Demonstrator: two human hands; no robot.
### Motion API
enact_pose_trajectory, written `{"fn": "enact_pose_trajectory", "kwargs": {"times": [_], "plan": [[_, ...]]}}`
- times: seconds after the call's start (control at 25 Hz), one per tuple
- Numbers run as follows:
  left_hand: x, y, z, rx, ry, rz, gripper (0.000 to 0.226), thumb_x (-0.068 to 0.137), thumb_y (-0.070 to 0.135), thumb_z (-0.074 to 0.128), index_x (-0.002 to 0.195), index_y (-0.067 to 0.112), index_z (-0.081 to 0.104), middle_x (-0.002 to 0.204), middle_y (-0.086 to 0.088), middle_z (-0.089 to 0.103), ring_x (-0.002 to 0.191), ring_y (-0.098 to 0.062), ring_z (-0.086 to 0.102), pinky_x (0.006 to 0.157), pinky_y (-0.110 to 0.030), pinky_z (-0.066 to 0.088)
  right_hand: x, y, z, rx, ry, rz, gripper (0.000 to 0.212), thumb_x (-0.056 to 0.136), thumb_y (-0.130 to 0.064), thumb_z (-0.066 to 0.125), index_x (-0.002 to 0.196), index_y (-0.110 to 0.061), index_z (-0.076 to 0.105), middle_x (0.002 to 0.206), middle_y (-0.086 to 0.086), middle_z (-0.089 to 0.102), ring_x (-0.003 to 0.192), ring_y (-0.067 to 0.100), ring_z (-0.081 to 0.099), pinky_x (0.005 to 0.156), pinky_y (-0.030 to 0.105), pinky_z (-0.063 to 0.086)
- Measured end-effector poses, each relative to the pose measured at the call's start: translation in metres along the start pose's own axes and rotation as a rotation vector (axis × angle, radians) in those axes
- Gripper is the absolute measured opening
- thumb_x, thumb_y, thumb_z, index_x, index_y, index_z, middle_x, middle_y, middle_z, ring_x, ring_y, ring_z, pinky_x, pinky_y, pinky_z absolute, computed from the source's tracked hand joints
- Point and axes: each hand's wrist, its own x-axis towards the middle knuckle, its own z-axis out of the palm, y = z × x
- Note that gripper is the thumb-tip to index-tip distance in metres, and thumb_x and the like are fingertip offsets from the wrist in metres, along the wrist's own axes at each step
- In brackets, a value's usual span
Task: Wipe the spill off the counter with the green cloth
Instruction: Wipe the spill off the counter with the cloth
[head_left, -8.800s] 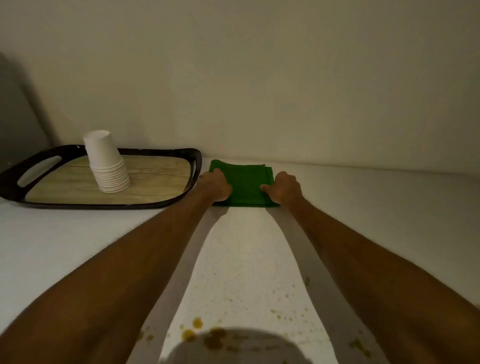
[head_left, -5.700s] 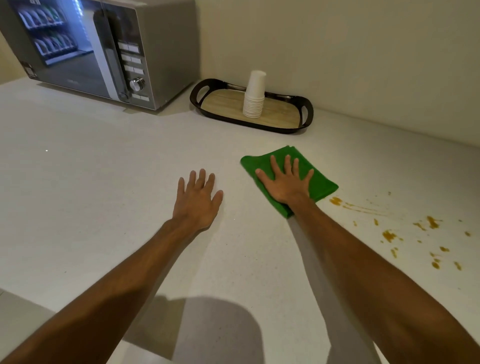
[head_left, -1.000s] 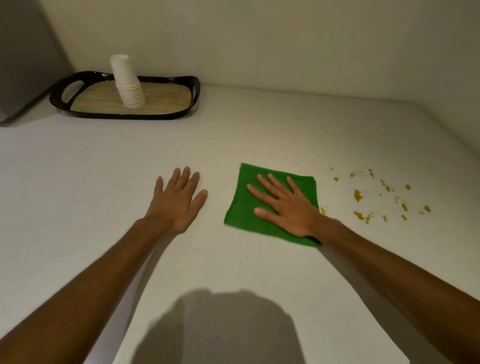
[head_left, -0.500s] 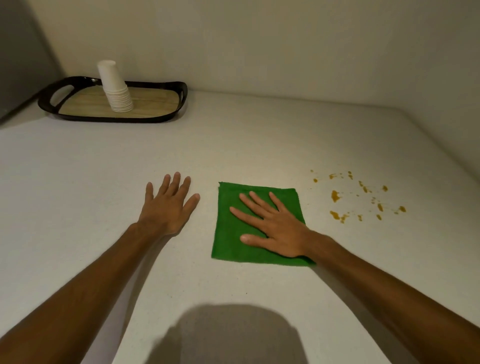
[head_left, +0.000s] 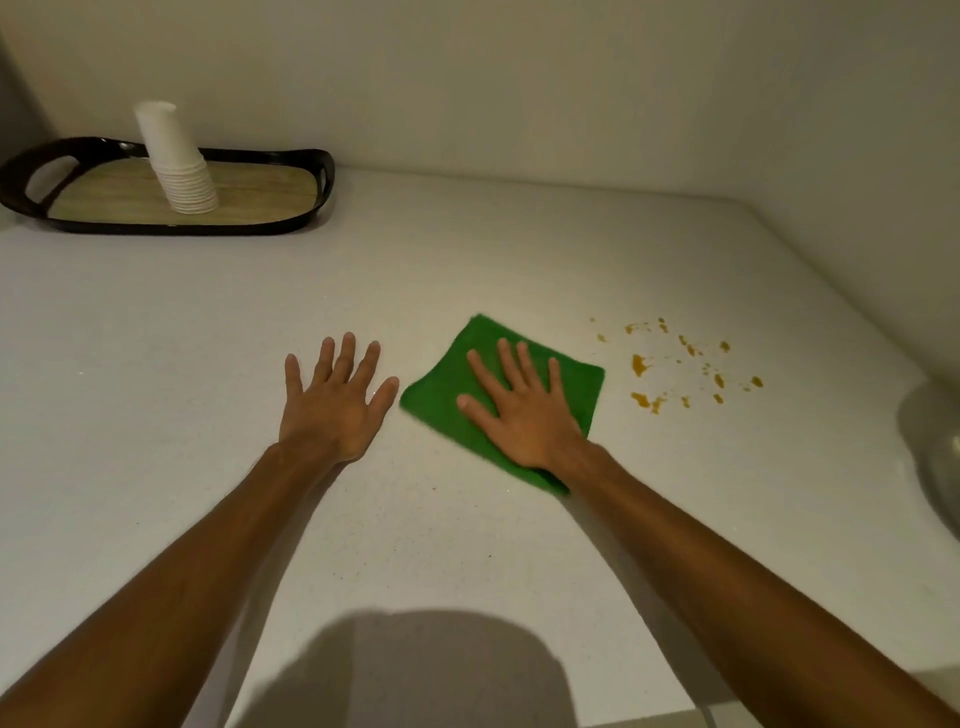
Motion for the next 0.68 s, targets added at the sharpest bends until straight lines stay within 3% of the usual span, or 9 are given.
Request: {"fn": "enact_pose_trajectory", "kwargs": {"times": [0.2, 0.28, 0.36, 0.48, 0.6, 0.68], "plan": [[0.0, 0.0, 0.003, -0.008, 0.019, 0.002, 0.071, 0.092, 0.064, -0.004, 0.155, 0.032, -0.006, 0.165, -0.001, -0.009, 0.151, -0.023, -0.012, 0.119, -0.056, -0.008, -0.071, 0.029, 0.012, -0.098, 0.031, -0.615, 0.07, 0.105, -0.068, 0.024, 0.163, -0.042, -0.004, 0.172, 0.001, -0.013, 0.158, 0.024, -0.015, 0.123, 0.054, -0.017], [0.001, 0.0, 0.004, 0.001, 0.024, 0.001, 0.071, 0.091, 0.064, -0.005, 0.154, 0.032, -0.007, 0.164, -0.001, -0.01, 0.151, -0.023, -0.012, 0.119, -0.056, -0.008, -0.045, 0.058, 0.0, -0.151, 0.005, -0.682, 0.07, 0.104, -0.068, 0.023, 0.163, -0.042, -0.004, 0.172, -0.001, -0.013, 0.158, 0.022, -0.014, 0.124, 0.056, -0.013], [0.002, 0.001, 0.006, 0.01, 0.033, -0.004, 0.073, 0.089, 0.066, -0.008, 0.154, 0.033, -0.009, 0.164, 0.0, -0.012, 0.151, -0.023, -0.013, 0.119, -0.055, -0.008, 0.003, 0.081, -0.013, -0.177, -0.011, -0.595, 0.069, 0.1, -0.073, 0.011, 0.161, -0.047, -0.008, 0.172, -0.002, -0.014, 0.158, 0.021, -0.015, 0.123, 0.057, -0.011], [0.002, -0.001, 0.009, 0.007, 0.062, -0.007, 0.073, 0.088, 0.068, -0.009, 0.154, 0.035, -0.009, 0.164, 0.003, -0.012, 0.151, -0.021, -0.014, 0.12, -0.054, -0.008, 0.087, 0.117, -0.03, -0.154, -0.002, -0.264, 0.083, 0.084, -0.087, -0.01, 0.158, -0.051, -0.009, 0.172, -0.001, -0.011, 0.158, 0.024, -0.01, 0.124, 0.062, -0.005], [0.002, 0.0, 0.009, 0.002, 0.065, -0.007, 0.072, 0.089, 0.068, -0.009, 0.153, 0.037, -0.008, 0.164, 0.004, -0.012, 0.15, -0.018, -0.014, 0.12, -0.053, -0.008, 0.144, 0.142, -0.046, -0.005, 0.012, 0.168, 0.089, 0.085, -0.087, -0.005, 0.163, -0.043, -0.001, 0.172, 0.006, -0.008, 0.158, 0.031, -0.007, 0.121, 0.065, -0.008], [0.003, 0.0, 0.009, 0.006, 0.061, -0.013, 0.071, 0.09, 0.068, -0.009, 0.153, 0.037, -0.008, 0.164, 0.005, -0.012, 0.15, -0.017, -0.014, 0.12, -0.052, -0.007, 0.152, 0.133, -0.049, 0.048, -0.008, 0.288, 0.086, 0.09, -0.083, 0.001, 0.164, -0.04, -0.002, 0.172, 0.01, -0.01, 0.157, 0.034, -0.01, 0.12, 0.067, -0.009]]}}
